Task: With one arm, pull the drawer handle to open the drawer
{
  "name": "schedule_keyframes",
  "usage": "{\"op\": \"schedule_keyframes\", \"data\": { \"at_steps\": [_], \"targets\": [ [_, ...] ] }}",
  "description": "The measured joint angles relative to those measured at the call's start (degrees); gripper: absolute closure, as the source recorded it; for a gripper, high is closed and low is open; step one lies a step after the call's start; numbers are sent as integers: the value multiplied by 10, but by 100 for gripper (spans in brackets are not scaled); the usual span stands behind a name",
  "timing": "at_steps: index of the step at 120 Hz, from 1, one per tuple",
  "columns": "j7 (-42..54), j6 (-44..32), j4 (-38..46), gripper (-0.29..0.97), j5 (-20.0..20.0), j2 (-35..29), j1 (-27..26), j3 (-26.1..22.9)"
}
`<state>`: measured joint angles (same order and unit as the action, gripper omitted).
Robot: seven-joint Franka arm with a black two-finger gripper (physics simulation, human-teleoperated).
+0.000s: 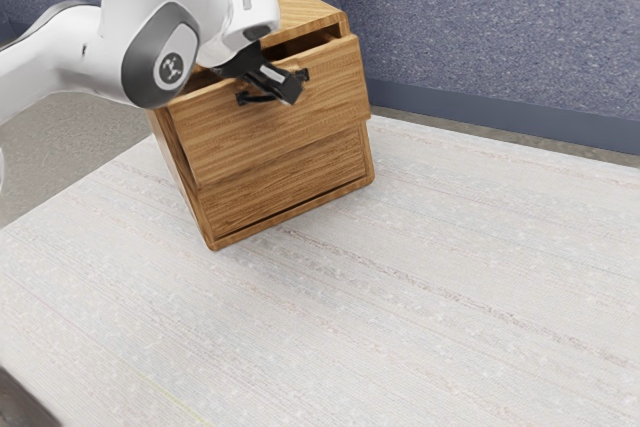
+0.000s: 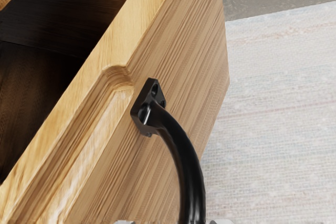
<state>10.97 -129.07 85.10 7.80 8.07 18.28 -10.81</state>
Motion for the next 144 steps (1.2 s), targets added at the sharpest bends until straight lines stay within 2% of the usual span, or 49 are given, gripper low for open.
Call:
{"op": "schedule_keyframes", "data": {
  "at_steps": [8, 55, 78, 99, 124, 144],
  "targets": [
    [0, 0, 3, 38, 0, 0, -5, 1],
    [-4, -4, 2, -2, -9, 18, -16, -5],
    [-5, -5, 1, 0, -14, 23, -20, -16],
    [-5, -4, 6, 7, -12, 15, -20, -17],
    [-6, -2, 20, 0, -9, 9, -45, -16],
    [-7, 0, 42, 15, -8, -13, -50, -14]
  ]
}}
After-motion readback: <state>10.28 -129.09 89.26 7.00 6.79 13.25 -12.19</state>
